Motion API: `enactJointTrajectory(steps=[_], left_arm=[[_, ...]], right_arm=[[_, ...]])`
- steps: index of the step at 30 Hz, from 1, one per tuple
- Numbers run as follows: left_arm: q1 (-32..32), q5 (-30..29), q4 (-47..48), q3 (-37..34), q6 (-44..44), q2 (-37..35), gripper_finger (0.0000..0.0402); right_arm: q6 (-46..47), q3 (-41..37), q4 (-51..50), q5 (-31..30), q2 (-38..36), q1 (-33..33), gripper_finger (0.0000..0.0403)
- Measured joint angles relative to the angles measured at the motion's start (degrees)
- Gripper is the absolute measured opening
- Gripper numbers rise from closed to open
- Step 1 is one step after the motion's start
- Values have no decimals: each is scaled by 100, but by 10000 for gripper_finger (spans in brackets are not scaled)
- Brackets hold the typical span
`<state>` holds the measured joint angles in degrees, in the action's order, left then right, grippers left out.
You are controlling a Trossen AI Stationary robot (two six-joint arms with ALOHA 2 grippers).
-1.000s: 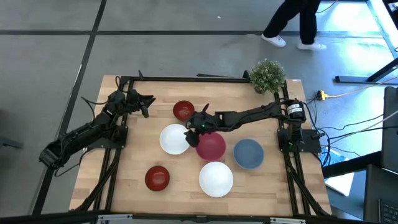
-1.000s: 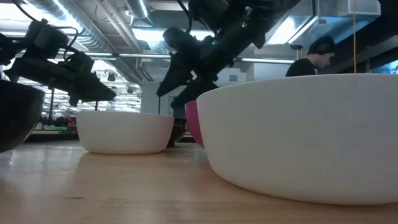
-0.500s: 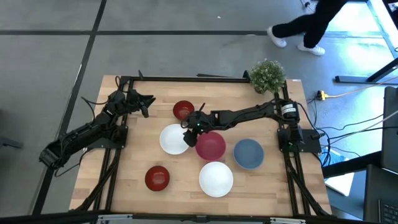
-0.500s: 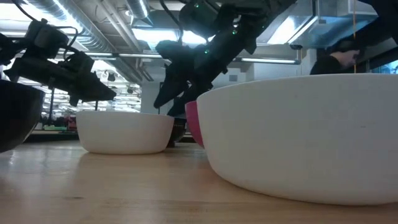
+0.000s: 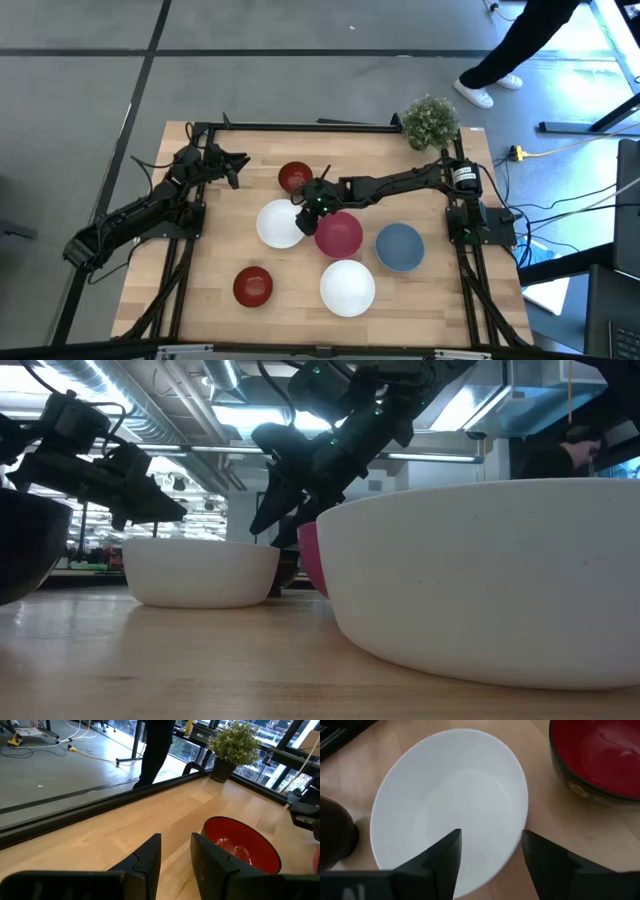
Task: Nest bowls inside each other
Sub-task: Stack the top white bowl on the bottom white bowl
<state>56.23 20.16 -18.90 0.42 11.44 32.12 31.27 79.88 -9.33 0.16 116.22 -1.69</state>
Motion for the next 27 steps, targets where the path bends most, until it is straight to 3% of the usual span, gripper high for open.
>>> enactJointTrajectory(steps=[20,23,27], left_arm=[[-2,-1,0,1,0,0,99],[-2,0,0,-1,0,0,99],[0,-2,2,1,0,0,99]], right_arm=[[136,0,470,304,395,14,171],[125,22,442,355,396,3,137],[-97,26,440,447,396,-2,47]])
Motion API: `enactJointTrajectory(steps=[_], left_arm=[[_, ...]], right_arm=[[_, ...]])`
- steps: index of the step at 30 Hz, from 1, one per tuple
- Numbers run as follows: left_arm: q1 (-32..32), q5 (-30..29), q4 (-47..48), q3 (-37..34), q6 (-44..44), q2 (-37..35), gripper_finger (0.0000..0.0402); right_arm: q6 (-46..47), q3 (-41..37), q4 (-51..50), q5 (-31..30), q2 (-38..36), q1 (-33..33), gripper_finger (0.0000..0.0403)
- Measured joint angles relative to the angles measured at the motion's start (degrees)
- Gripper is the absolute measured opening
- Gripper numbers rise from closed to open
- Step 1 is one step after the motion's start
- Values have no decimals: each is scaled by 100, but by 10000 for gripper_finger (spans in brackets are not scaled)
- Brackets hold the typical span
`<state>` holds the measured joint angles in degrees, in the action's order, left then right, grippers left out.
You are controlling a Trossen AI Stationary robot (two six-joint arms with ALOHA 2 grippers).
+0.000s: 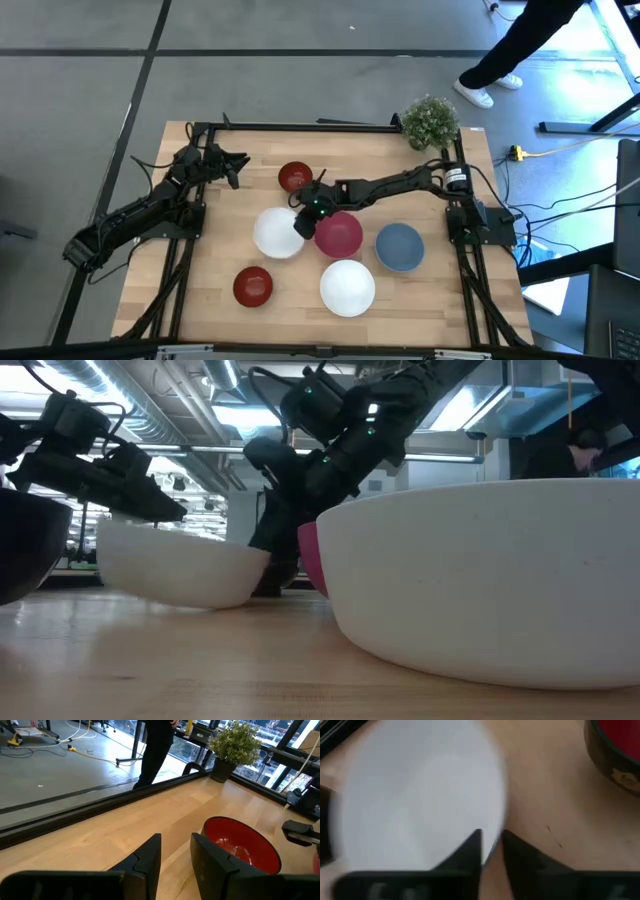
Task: Nest bowls inside each other
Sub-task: Stack the top white bowl on the bottom white bowl
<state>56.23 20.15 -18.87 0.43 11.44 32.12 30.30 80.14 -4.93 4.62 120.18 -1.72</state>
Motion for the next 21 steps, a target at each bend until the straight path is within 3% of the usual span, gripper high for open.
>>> enactJointTrajectory(steps=[2,13,21], left_arm=[[0,0,-2,-1,0,0,99],[-1,2,1,-1,0,0,99],[0,0,0,-1,0,1,99]], right_arm=[[-118,0,-14,14,0,0,15],[-252,241,-281,-44,7,-44,6],[-1199,1566,-1840,-72,11,-98,6]])
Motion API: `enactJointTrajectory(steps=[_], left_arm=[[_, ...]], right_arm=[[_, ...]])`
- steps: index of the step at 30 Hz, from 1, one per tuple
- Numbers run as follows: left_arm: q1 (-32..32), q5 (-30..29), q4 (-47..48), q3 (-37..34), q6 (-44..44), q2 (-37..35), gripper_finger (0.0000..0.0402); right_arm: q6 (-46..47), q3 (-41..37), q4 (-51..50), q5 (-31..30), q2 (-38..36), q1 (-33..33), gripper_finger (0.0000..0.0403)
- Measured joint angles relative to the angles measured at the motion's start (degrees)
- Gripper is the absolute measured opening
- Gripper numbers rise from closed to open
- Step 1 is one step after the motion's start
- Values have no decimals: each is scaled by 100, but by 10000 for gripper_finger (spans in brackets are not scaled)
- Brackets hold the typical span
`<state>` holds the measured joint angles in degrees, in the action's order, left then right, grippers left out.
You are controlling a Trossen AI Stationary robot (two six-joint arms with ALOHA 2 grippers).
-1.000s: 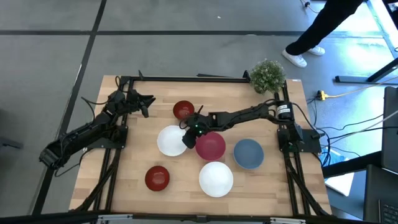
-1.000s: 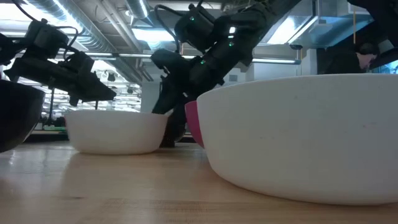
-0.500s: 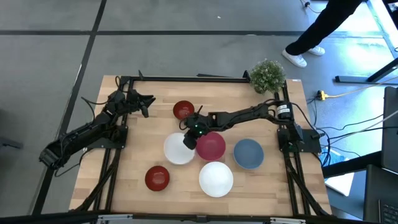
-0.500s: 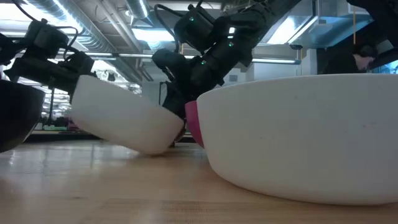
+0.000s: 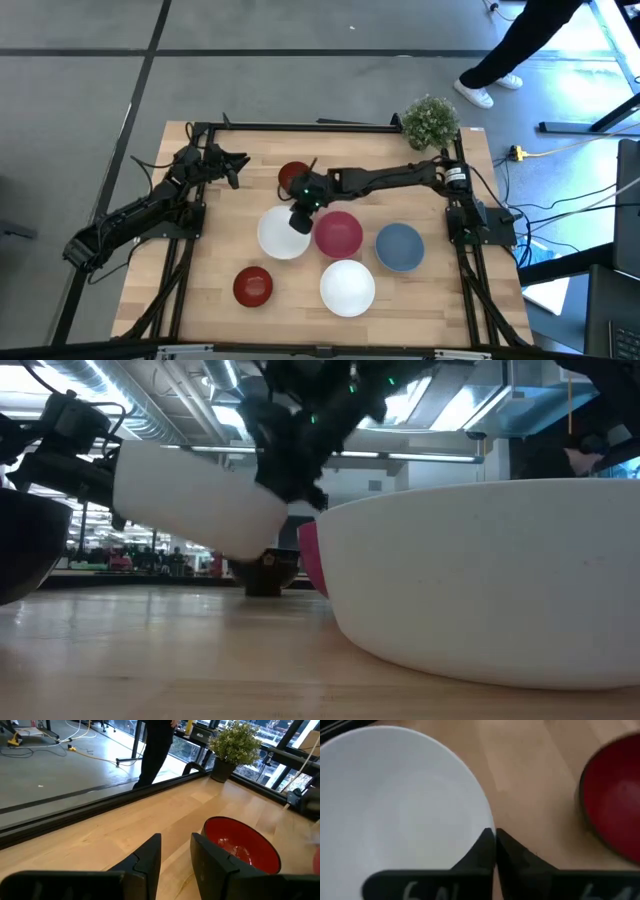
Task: Nest bowls inside each other
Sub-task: Stack the top white bowl on the bottom white bowl
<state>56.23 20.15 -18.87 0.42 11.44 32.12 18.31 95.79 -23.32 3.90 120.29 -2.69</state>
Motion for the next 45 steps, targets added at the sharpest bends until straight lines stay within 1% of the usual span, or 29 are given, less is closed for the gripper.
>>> enactJointTrajectory(steps=[6,11,14,18,26,29,31,33,39,41,43,45], left_arm=[[-1,2,-1,-2,0,-1,99],[-2,-1,-1,-1,0,-1,99],[-2,2,-2,0,0,-1,99],[0,1,-2,0,0,0,99],[-2,-1,13,-2,0,-1,99],[-2,2,12,-2,0,-1,99],[0,-1,9,0,0,-1,99],[0,-1,15,-1,0,0,99],[0,-2,3,0,0,-1,99],[-2,-3,4,-2,0,-1,99],[-2,2,2,-2,0,-1,99],[-2,1,2,-1,0,-1,99]], right_arm=[[-661,1225,-1405,-227,-7,-5,6],[-850,1754,-2042,-236,-11,12,6],[-945,1742,-2260,-335,-41,101,6],[-1086,1632,-2552,-674,-178,292,6],[-1283,1628,-2952,-914,-455,576,5],[-1304,1617,-3488,-957,-633,665,4],[-1304,1364,-3505,-1086,-840,704,4],[-1245,854,-3201,-1102,-1226,714,4],[-701,-1268,-1525,-1064,-2794,794,4],[-411,-1871,-1141,-1018,-3243,868,4],[-161,-2312,-875,-982,-3596,976,4],[53,-2612,-856,-978,-3821,1125,4]])
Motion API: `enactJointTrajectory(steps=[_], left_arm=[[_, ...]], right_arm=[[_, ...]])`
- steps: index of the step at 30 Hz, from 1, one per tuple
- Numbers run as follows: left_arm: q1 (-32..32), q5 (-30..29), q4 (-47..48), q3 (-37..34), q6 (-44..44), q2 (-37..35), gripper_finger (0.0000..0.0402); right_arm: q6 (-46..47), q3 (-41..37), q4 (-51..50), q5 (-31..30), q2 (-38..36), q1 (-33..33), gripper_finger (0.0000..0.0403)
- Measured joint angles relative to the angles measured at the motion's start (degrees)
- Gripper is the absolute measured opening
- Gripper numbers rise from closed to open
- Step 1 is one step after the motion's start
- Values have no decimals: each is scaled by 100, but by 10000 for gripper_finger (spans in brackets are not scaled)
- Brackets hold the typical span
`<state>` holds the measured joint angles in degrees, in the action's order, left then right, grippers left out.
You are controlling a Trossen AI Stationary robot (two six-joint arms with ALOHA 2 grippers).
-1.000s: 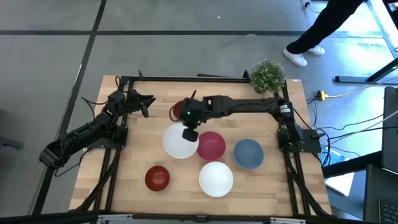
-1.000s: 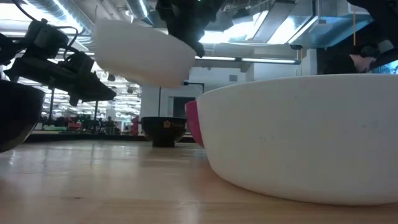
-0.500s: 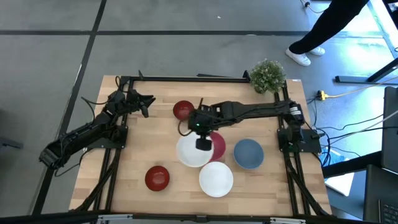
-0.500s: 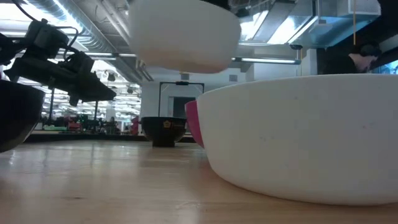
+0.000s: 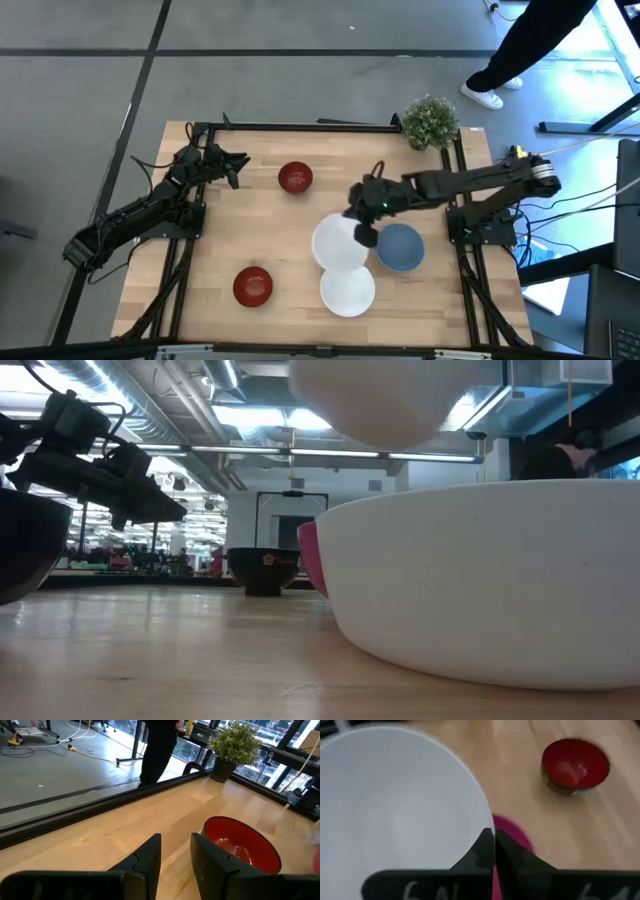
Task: Nest bowls inside each other
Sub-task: Stack the top white bowl on the bottom white bowl
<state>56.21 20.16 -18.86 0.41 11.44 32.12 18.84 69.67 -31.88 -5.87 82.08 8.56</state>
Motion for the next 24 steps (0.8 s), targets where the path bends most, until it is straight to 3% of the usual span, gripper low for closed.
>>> enactJointTrajectory(steps=[7,16,24], left_arm=[[2,-2,-4,-1,0,0,99],[0,-2,-3,1,0,0,99],[0,-1,1,1,0,0,99]], right_arm=[[531,-443,-72,270,-199,509,4],[935,-453,-301,295,-84,984,4],[1025,-450,-166,398,460,1354,4]])
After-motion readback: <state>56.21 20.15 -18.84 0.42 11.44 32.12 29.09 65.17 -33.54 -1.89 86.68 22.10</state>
